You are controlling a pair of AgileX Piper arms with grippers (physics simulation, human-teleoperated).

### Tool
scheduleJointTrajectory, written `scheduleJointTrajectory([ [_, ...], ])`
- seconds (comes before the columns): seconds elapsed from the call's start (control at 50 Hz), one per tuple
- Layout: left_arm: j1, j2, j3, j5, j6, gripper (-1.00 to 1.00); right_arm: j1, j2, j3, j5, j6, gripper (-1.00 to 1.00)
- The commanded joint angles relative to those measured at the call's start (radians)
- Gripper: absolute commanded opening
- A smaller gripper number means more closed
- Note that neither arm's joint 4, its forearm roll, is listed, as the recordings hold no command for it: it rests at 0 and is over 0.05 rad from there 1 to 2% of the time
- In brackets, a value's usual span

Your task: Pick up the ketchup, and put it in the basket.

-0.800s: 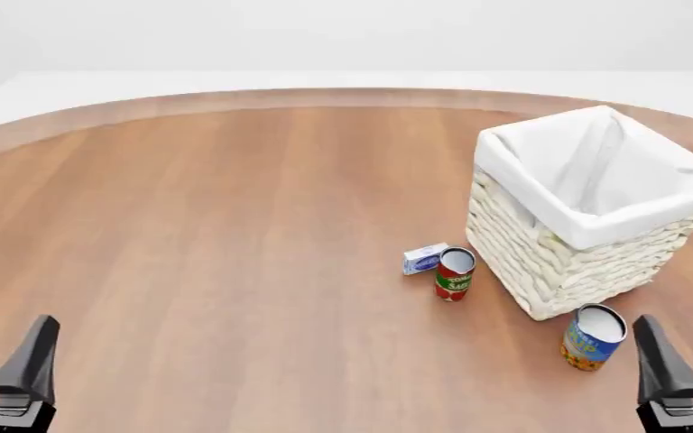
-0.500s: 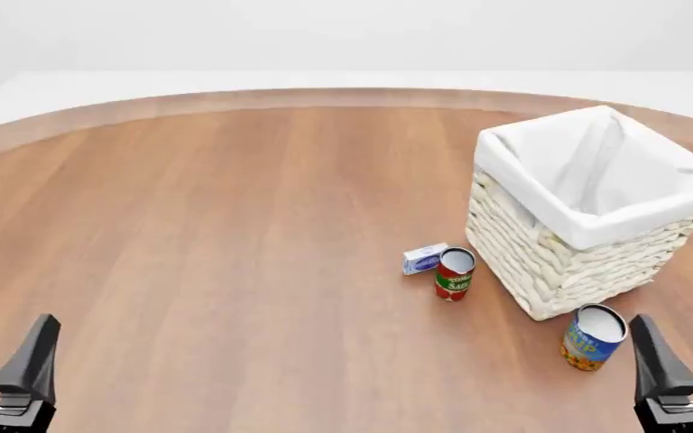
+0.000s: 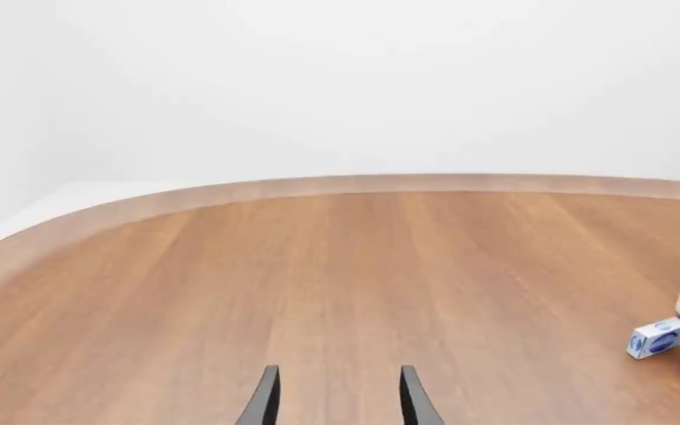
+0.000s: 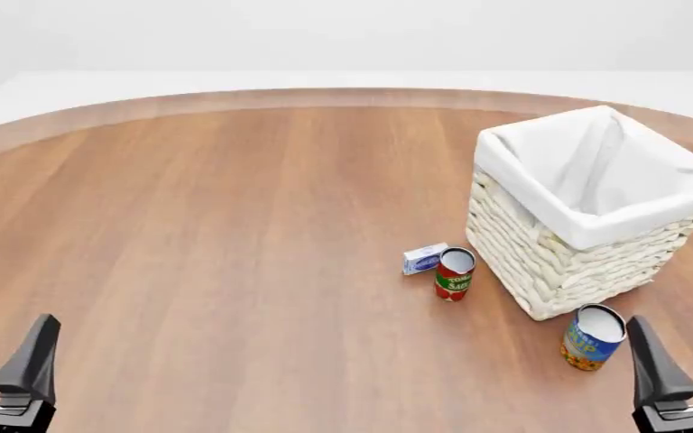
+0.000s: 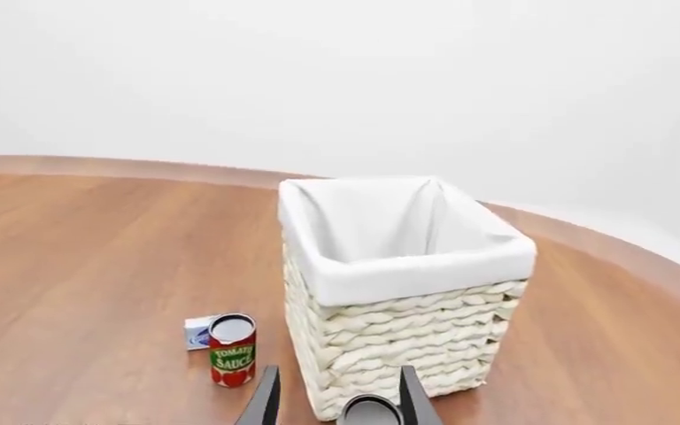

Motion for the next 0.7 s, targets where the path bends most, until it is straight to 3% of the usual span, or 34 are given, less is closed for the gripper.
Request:
scheduleJointTrajectory([
  [0.02,0.000,0.000,0.000,0.000,0.000,1.00,0.049,-0.009,-0.019,-0.001,-0.038,1.00],
  [0.7,0.000,0.000,0.000,0.000,0.000,1.00,0.210,-0.005,-0.072,-0.005,-0.062,1.00],
])
